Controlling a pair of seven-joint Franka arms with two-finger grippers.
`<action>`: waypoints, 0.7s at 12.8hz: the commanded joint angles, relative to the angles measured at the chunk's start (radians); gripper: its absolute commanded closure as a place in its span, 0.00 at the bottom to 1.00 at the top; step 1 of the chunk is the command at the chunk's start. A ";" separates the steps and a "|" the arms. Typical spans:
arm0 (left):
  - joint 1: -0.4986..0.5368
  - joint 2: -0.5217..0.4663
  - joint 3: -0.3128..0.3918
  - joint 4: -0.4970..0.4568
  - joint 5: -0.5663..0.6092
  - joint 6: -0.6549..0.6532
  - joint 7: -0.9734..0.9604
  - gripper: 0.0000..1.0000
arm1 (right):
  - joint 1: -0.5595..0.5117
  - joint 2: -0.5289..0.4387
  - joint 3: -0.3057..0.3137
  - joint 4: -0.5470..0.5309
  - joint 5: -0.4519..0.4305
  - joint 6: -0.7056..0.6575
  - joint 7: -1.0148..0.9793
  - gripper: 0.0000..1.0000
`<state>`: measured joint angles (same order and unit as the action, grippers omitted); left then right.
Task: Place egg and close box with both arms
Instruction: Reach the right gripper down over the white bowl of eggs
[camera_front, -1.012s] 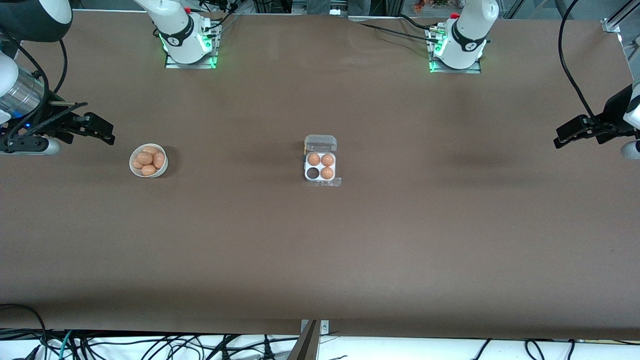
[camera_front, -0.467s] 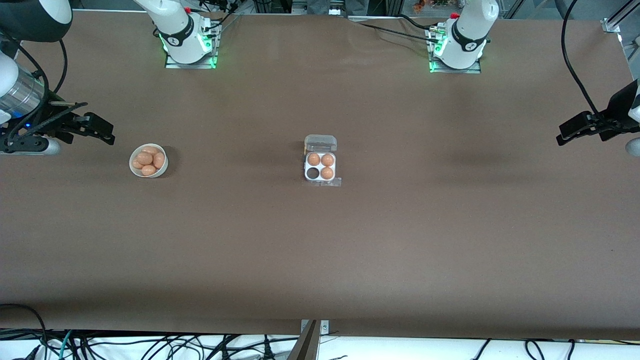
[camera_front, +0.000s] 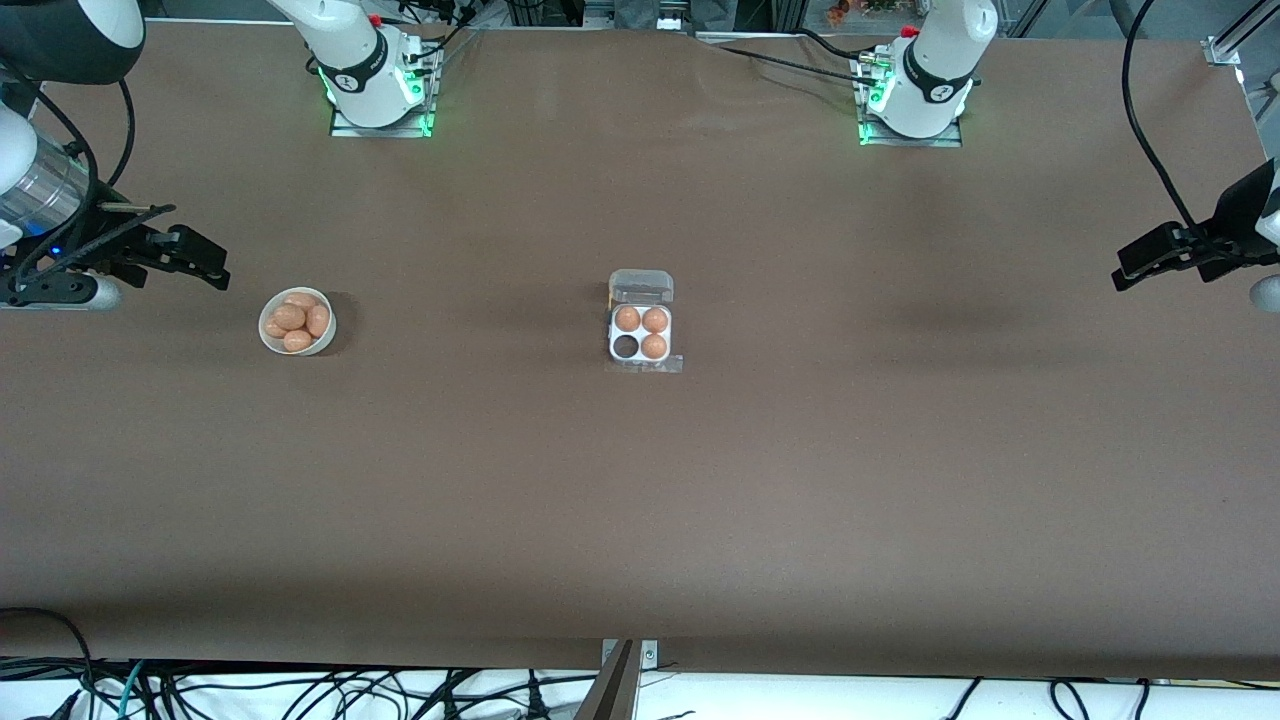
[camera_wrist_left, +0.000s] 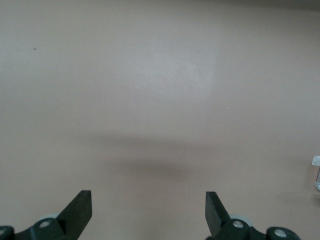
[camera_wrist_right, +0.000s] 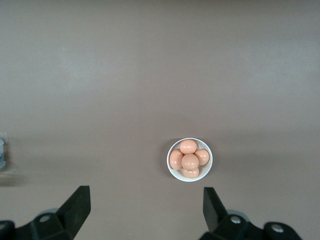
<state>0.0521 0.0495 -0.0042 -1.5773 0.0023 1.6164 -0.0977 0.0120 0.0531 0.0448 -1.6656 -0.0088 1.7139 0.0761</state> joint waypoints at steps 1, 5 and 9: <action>0.006 0.009 -0.007 0.028 -0.002 -0.023 0.013 0.00 | -0.007 0.077 0.010 0.014 -0.031 -0.022 -0.015 0.00; 0.006 0.009 -0.007 0.028 -0.002 -0.023 0.013 0.00 | -0.027 0.169 -0.009 -0.080 -0.043 0.024 0.004 0.00; 0.006 0.009 -0.007 0.028 -0.002 -0.023 0.013 0.00 | -0.027 0.119 -0.045 -0.385 -0.045 0.359 -0.028 0.00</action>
<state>0.0520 0.0495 -0.0044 -1.5763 0.0023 1.6139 -0.0977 -0.0095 0.2425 0.0108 -1.9019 -0.0415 1.9603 0.0719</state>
